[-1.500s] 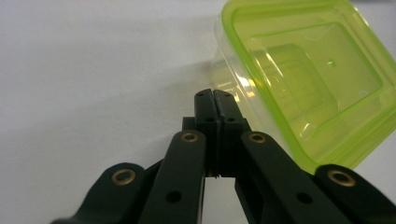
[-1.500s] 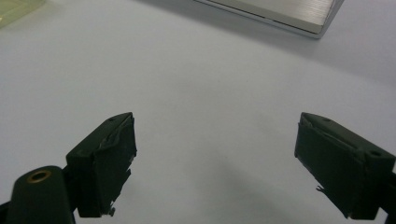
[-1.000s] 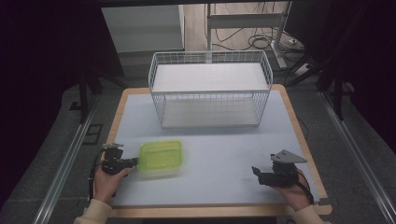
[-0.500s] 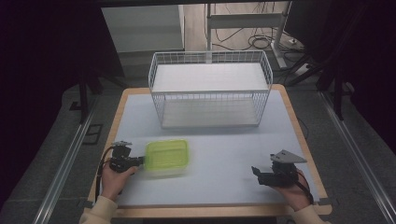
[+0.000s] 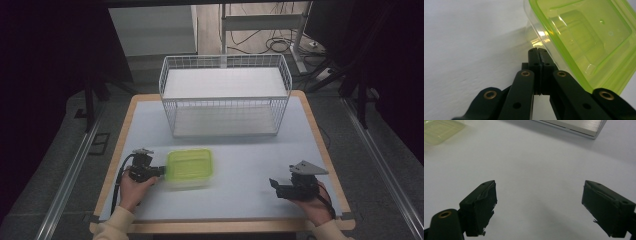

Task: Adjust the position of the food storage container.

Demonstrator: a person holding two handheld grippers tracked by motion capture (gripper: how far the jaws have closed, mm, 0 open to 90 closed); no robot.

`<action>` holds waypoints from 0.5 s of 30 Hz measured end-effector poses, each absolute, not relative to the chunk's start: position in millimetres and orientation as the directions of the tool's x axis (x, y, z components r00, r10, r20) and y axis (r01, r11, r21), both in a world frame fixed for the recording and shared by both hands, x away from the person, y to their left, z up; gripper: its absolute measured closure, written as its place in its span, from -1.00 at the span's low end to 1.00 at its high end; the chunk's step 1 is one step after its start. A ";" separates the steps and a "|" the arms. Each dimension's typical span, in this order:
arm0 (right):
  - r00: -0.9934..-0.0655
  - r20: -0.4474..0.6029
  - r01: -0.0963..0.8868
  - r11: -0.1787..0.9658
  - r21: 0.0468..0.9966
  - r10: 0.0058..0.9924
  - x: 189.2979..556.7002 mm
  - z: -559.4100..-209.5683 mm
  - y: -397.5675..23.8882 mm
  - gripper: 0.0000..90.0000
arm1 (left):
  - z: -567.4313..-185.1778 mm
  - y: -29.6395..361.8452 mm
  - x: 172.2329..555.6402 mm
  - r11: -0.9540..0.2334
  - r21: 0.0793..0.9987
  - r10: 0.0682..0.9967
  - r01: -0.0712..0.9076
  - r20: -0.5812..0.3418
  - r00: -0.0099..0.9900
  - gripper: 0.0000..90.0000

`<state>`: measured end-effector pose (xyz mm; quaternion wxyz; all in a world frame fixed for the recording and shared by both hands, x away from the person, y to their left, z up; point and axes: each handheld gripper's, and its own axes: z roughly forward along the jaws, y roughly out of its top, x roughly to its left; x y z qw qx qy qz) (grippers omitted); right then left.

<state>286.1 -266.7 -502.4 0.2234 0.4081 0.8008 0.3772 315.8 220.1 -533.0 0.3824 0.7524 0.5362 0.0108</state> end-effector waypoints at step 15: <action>-0.571 -0.050 0.484 0.385 0.786 0.820 285.9 -502.6 -266.3 -0.71 | -530.1 178.4 327.9 -0.179 0.595 0.792 0.783 -0.385 0.474 1.00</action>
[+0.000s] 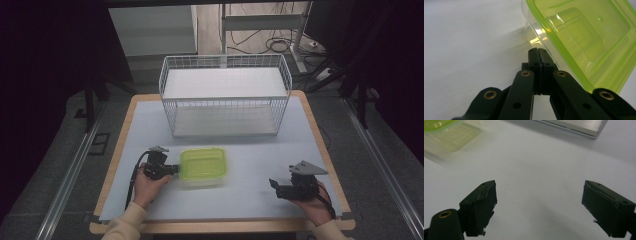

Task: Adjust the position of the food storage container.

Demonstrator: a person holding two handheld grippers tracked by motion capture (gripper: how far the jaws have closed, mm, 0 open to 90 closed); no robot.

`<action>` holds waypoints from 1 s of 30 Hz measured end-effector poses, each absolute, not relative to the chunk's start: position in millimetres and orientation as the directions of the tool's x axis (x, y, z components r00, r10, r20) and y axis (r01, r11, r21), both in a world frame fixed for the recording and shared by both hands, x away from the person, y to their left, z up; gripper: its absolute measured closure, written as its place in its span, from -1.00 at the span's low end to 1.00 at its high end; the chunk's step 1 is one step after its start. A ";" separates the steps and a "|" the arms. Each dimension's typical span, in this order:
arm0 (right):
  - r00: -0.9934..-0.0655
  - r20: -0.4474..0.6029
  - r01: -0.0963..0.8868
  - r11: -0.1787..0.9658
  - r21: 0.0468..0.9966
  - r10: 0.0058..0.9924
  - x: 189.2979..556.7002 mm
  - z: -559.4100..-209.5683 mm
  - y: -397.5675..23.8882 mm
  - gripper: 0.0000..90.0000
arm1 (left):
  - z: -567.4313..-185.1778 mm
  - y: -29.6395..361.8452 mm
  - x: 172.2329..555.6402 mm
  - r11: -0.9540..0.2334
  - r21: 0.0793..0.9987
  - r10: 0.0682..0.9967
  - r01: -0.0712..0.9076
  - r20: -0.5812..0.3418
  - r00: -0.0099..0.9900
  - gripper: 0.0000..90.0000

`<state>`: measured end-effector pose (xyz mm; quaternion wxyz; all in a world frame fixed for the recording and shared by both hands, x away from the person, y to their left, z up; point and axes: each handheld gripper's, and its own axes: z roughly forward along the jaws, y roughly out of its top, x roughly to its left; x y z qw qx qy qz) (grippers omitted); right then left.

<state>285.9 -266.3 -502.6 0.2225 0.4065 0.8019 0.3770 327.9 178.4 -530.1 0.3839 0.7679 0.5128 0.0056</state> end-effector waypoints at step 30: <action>-0.572 -0.058 0.477 0.389 0.788 0.818 284.9 -502.8 -265.7 -0.71 | -523.9 147.9 335.2 -0.188 0.622 0.765 0.760 -0.393 0.511 1.00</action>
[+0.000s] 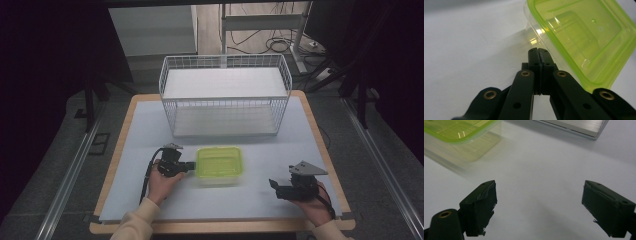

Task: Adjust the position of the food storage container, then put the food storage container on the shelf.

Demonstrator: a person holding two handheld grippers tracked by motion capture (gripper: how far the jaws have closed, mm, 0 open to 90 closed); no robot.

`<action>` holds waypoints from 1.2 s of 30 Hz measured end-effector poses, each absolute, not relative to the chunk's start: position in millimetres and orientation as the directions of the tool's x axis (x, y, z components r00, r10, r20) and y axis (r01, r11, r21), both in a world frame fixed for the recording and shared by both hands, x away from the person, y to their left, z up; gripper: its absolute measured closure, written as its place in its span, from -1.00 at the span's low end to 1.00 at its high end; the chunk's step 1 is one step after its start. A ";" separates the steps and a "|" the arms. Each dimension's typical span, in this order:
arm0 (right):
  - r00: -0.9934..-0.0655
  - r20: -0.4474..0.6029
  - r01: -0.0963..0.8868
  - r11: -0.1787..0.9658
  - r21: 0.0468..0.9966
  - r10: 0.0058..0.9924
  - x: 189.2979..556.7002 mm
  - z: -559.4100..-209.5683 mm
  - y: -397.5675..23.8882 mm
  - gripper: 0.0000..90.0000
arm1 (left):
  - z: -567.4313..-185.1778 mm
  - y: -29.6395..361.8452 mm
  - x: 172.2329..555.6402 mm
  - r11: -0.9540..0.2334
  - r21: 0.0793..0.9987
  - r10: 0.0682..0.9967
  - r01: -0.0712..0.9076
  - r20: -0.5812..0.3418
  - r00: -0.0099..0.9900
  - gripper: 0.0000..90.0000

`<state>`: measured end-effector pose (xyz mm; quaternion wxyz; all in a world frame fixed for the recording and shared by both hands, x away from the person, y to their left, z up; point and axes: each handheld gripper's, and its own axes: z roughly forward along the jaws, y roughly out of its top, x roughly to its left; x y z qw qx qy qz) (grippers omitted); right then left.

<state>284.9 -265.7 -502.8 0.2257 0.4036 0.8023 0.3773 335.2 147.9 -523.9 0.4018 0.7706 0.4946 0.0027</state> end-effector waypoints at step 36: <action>-0.600 0.127 0.527 0.271 0.806 0.790 297.0 -491.6 -263.4 -0.46 | -495.5 185.7 312.7 -0.043 0.645 0.731 0.763 -0.500 0.464 -0.02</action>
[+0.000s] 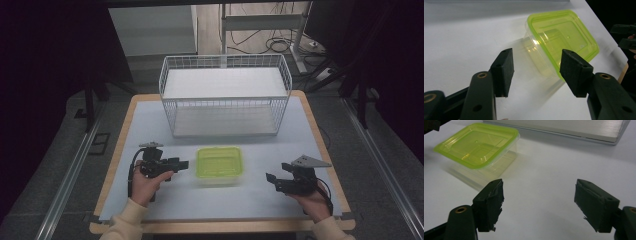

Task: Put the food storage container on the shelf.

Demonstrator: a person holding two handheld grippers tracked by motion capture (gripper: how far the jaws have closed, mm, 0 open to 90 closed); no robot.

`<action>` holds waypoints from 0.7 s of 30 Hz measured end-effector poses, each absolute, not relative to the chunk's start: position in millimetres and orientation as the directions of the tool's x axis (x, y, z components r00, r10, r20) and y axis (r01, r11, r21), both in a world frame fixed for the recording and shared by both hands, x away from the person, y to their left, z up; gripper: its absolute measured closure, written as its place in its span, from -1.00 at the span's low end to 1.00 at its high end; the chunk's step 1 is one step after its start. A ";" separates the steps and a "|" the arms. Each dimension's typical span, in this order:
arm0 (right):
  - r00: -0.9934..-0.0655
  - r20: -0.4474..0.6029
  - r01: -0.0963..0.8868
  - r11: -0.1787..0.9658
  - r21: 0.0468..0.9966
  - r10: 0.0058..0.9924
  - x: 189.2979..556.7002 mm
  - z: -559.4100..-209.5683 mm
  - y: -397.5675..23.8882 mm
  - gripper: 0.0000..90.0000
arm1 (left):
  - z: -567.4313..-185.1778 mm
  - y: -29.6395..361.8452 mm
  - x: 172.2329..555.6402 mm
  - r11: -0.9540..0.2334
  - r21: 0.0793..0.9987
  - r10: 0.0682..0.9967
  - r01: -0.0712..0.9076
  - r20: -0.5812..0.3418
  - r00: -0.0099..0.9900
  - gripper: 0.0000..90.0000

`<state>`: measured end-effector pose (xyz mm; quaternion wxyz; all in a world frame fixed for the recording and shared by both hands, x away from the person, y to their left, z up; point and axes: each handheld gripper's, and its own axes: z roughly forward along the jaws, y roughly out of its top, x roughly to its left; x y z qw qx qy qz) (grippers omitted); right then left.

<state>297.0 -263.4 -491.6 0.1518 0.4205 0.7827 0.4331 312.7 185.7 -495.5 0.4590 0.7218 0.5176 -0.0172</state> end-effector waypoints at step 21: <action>-0.604 0.322 0.632 0.192 0.751 0.729 341.0 -474.2 -232.6 -0.18 | -482.8 170.6 330.5 -0.033 0.632 0.722 0.774 -0.520 0.456 -0.06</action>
